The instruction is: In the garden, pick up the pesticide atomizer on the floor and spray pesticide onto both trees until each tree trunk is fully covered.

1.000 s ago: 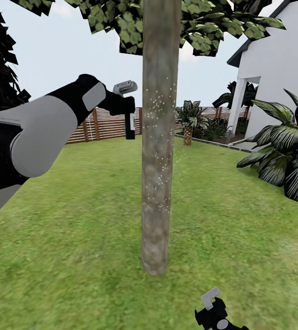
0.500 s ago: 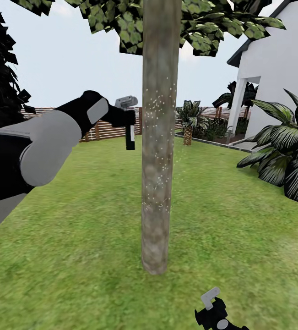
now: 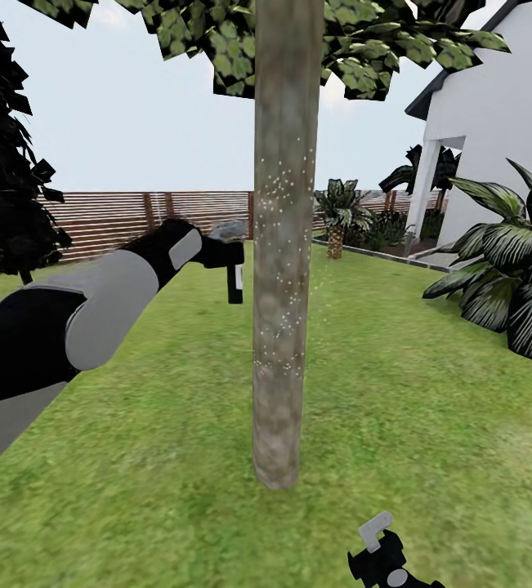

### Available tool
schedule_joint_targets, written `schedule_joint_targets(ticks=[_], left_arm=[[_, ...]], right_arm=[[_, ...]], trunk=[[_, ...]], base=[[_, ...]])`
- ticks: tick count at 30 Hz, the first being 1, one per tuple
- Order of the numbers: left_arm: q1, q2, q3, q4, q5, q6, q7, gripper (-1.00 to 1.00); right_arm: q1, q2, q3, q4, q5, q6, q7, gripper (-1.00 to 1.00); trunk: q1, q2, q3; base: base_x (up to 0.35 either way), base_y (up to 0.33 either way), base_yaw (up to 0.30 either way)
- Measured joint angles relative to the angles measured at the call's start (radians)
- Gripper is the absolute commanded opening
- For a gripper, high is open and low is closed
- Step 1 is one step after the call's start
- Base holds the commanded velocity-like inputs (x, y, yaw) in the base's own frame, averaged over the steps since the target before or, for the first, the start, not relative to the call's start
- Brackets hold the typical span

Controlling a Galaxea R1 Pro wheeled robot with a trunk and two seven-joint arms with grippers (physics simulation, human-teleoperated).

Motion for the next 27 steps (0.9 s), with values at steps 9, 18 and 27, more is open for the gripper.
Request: schedule_joint_targets(ticks=[9,18,27], left_arm=[[0.087,-0.001,0.000,0.000,-0.001,-0.036,0.000,-1.00],[0.160,-0.002,0.001,0.000,0.000,-0.095,0.000,-1.00],[0.254,-0.014,-0.001,0.000,0.001,-0.189,0.000,-1.00]], right_arm=[[0.000,0.000,0.000,0.000,0.000,0.000,0.000,1.00],[0.000,0.002,0.000,0.000,0.000,0.000,0.000,1.00],[0.000,0.003,0.002,0.000,0.000,0.000,0.091,1.00]], trunk=[[0.000,0.000,0.000],[0.000,0.000,0.000],[0.000,0.000,0.000]], base=[[0.000,0.000,0.000],[0.000,0.000,0.000],[0.000,0.000,0.000]])
